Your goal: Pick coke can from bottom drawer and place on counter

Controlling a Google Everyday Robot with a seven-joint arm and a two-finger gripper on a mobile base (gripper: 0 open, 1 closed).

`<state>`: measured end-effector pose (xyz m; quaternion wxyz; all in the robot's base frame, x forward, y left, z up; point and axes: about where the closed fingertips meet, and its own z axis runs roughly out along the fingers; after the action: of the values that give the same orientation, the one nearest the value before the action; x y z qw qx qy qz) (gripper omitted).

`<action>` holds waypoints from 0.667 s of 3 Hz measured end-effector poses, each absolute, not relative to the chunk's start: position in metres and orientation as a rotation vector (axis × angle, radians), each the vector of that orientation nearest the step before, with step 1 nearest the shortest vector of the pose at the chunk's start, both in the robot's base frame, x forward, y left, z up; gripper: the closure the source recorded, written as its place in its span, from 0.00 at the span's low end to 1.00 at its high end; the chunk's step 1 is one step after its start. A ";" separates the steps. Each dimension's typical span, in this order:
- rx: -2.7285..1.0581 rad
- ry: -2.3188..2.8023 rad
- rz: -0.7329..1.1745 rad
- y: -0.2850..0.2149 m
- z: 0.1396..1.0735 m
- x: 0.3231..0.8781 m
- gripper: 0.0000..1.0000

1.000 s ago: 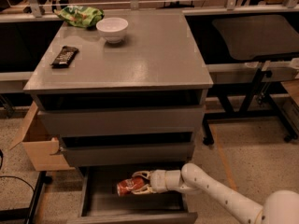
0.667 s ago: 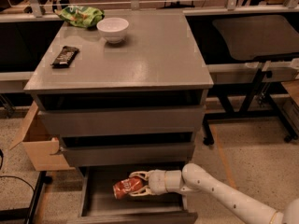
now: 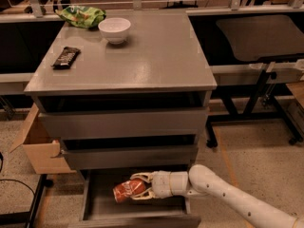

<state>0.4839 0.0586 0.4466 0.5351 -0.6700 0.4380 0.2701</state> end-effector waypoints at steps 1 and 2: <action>-1.624 0.953 0.594 0.059 0.491 0.479 1.00; -1.695 0.849 0.503 0.066 0.555 0.466 1.00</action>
Offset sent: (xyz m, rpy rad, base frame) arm -0.0398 0.0143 0.2109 -0.1198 -0.3963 0.1518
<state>0.4656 0.0659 0.5554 0.5565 -0.7180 0.3597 0.2131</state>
